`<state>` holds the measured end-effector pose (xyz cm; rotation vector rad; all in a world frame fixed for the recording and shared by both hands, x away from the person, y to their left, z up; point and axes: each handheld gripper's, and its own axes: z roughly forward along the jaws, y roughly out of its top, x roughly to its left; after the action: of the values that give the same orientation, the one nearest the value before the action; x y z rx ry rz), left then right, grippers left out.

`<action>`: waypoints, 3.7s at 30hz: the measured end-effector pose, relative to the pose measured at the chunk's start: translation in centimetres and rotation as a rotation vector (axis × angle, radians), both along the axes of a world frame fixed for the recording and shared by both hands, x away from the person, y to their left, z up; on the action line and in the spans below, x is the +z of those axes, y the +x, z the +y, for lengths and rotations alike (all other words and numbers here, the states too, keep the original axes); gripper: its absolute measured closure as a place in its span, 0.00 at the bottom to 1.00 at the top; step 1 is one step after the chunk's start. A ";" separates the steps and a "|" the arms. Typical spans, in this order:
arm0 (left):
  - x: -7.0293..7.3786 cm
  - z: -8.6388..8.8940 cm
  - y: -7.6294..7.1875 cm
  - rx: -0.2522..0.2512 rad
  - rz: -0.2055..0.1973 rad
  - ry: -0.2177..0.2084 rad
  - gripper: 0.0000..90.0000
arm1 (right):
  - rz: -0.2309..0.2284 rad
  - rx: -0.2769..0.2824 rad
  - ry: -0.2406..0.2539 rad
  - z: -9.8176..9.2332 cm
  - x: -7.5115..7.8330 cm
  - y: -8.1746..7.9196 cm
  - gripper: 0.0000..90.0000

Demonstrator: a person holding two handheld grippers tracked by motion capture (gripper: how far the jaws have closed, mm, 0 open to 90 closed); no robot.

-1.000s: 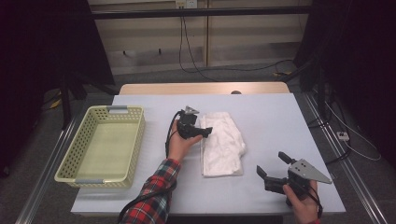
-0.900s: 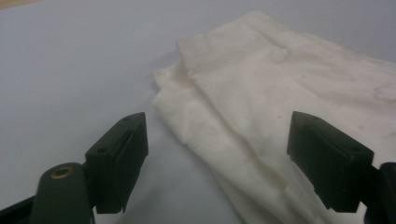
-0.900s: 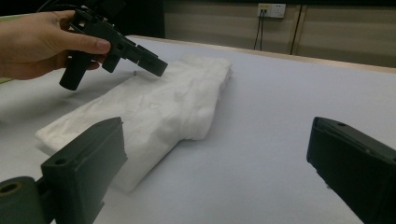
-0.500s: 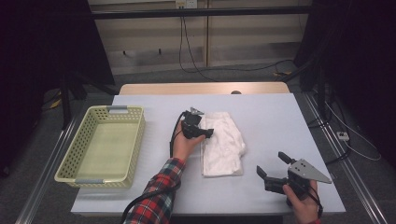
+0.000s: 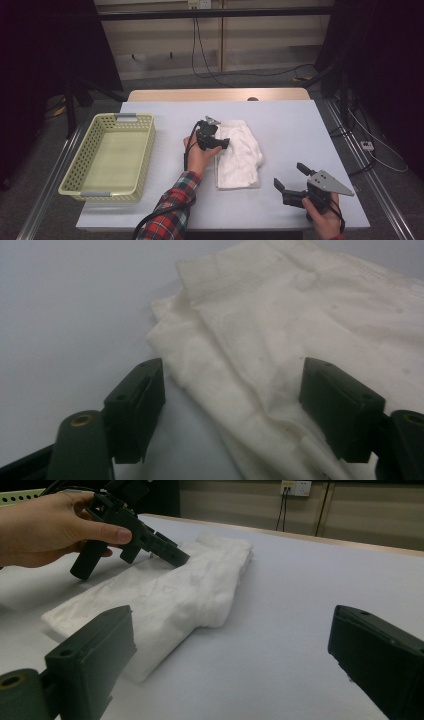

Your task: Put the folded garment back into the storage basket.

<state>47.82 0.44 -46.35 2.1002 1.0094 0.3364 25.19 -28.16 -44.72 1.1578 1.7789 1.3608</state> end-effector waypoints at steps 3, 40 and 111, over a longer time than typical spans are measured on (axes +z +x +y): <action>0.2 -0.5 -0.3 -0.005 0.011 -0.002 0.41 | 0.002 -0.003 0.000 -0.1 0.0 0.1 0.04; 7.1 -0.7 0.5 -0.034 0.274 -0.130 0.90 | -0.003 -0.008 0.008 -0.5 0.1 0.2 0.04; 20.3 4.8 -1.1 -0.023 0.227 0.032 0.91 | -0.027 -0.016 0.009 -0.5 0.6 0.0 0.04</action>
<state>46.71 5.20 -26.04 2.2137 1.1153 0.1045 25.23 -28.63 -44.14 1.1508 1.7429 1.3708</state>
